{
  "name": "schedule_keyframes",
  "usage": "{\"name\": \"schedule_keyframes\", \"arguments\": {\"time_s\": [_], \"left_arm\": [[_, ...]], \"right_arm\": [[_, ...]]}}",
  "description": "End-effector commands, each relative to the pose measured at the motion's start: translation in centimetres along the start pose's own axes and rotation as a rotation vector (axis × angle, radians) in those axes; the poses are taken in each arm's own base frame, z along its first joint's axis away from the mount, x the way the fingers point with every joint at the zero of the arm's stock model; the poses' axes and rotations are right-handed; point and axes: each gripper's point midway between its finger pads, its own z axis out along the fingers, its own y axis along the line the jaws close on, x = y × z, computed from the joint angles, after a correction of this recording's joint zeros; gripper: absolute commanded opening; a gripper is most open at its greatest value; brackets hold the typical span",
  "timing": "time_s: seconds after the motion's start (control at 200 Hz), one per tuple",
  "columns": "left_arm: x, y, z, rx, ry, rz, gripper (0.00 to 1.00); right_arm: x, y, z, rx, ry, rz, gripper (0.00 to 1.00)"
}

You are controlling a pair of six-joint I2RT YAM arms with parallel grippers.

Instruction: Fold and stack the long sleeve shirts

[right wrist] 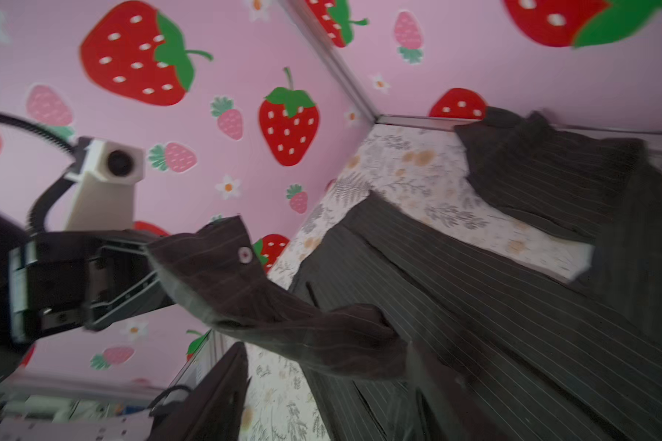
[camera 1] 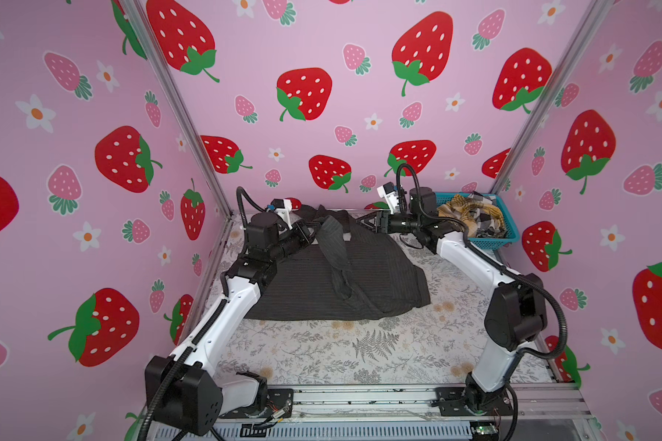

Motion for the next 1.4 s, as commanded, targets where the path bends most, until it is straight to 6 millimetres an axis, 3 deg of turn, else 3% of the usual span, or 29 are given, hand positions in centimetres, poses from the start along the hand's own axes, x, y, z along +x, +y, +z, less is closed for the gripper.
{"name": "schedule_keyframes", "arguments": {"time_s": [0.0,0.135,0.29,0.365,0.465,0.585,0.715,0.855,0.945,1.011,1.111,1.246,1.396], "left_arm": [[-2.7,2.9,-2.8,-0.268,-0.156,-0.062,0.0],[-3.5,2.9,-3.7,-0.321,-0.201,-0.09,0.0],[-4.5,2.2,-3.4,-0.325,-0.245,-0.135,0.0],[-5.2,1.7,-3.1,-0.323,-0.258,-0.165,0.0],[-6.5,0.4,-3.1,-0.32,-0.291,-0.176,0.0],[-8.6,-1.6,-2.9,-0.309,-0.322,-0.165,0.0],[-9.7,-3.1,-1.1,-0.268,-0.309,-0.164,0.0],[-10.1,-5.0,0.4,-0.191,-0.306,-0.157,0.0],[-10.3,-7.0,1.3,-0.09,-0.282,-0.132,0.0],[-9.9,-7.4,2.0,-0.086,-0.239,-0.106,0.0],[-8.4,-7.3,3.4,-0.077,-0.134,-0.063,0.0],[-5.5,-10.8,5.7,0.234,0.104,0.047,0.0],[-2.7,-12.4,4.8,0.471,0.187,0.206,0.0]], "right_arm": [[2.6,-5.0,-2.5,0.331,0.006,0.024,0.73],[7.6,-4.8,-1.5,0.26,0.03,0.143,0.88],[14.2,-4.0,1.3,0.247,0.12,0.186,0.85],[16.8,-4.8,2.0,0.306,0.172,0.175,0.84],[19.5,-7.4,1.5,0.429,0.23,0.2,0.84],[21.6,-9.4,0.3,0.49,0.257,0.268,0.84],[21.9,-8.2,-0.2,0.447,0.237,0.263,0.84],[22.4,-8.4,-1.2,0.473,0.239,0.261,0.85],[21.4,-7.9,-1.6,0.458,0.219,0.247,0.86],[19.5,-7.4,-2.1,0.445,0.178,0.219,0.87],[15.3,-5.7,-2.7,0.386,0.106,0.141,0.9],[9.8,-3.0,-2.5,0.312,0.051,-0.003,0.91],[2.9,1.6,-3.9,0.186,-0.069,-0.161,0.93]]}}
